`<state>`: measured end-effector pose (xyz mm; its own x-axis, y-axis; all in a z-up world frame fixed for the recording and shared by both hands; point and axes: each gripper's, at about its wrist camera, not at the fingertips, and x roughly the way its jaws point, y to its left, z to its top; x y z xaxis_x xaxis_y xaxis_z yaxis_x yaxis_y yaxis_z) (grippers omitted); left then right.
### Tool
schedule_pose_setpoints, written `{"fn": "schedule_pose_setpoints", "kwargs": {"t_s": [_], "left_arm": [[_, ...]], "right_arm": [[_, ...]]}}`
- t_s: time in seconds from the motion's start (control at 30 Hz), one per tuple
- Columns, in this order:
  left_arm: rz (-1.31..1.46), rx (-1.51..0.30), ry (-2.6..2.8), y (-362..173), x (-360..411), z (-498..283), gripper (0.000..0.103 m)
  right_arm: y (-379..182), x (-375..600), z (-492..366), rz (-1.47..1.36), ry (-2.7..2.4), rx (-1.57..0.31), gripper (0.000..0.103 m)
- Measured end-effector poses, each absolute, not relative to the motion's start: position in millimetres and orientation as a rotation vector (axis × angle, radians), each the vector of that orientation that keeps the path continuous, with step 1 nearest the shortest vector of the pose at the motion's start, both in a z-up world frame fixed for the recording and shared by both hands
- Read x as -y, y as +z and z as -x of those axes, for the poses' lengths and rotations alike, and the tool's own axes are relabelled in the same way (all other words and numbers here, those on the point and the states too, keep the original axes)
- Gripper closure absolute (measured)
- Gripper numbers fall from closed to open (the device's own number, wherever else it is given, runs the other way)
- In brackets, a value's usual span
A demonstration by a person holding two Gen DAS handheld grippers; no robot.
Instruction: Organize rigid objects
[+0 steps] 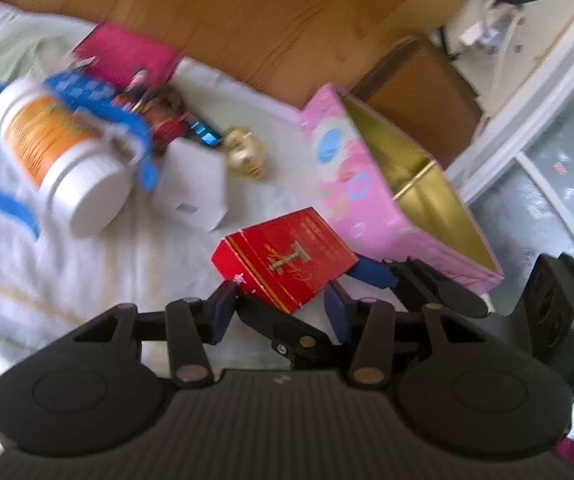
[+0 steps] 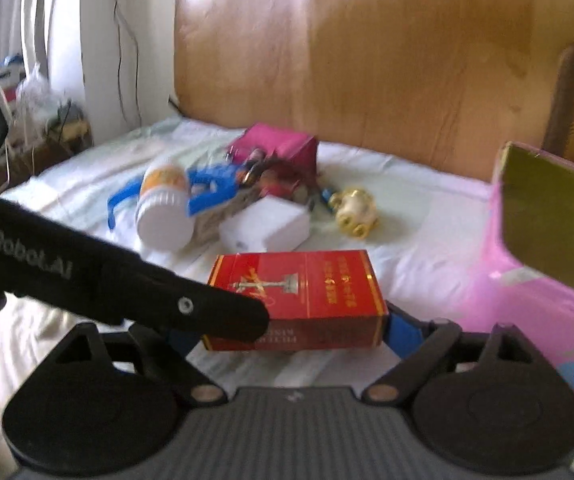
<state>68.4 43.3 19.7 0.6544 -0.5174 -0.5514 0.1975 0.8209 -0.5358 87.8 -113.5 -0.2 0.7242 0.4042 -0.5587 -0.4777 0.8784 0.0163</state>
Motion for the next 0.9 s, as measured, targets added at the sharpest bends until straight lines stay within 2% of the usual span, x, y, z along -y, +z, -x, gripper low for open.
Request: {"fn": "schedule_pose_setpoints", "kwargs": {"t_s": [0.33, 0.7, 0.8, 0.9], "left_arm": [[0.319, -0.589, -0.572, 87, 18, -85, 0.053], [0.232, -0.629, -0.721, 71, 122, -140, 0.052], [0.207, -0.645, -0.689, 62, 132, -145, 0.049], [0.202, -0.646, -0.652, 60, 130, -145, 0.048]], "right_arm": [[54, 176, -75, 0.089, 0.307, -0.346, 0.011], [42, 276, -103, -0.032, 0.068, -0.371, 0.01], [31, 283, -112, -0.05, 0.03, -0.395, 0.002], [27, 291, -116, -0.079, -0.001, -0.393, 0.002]]}}
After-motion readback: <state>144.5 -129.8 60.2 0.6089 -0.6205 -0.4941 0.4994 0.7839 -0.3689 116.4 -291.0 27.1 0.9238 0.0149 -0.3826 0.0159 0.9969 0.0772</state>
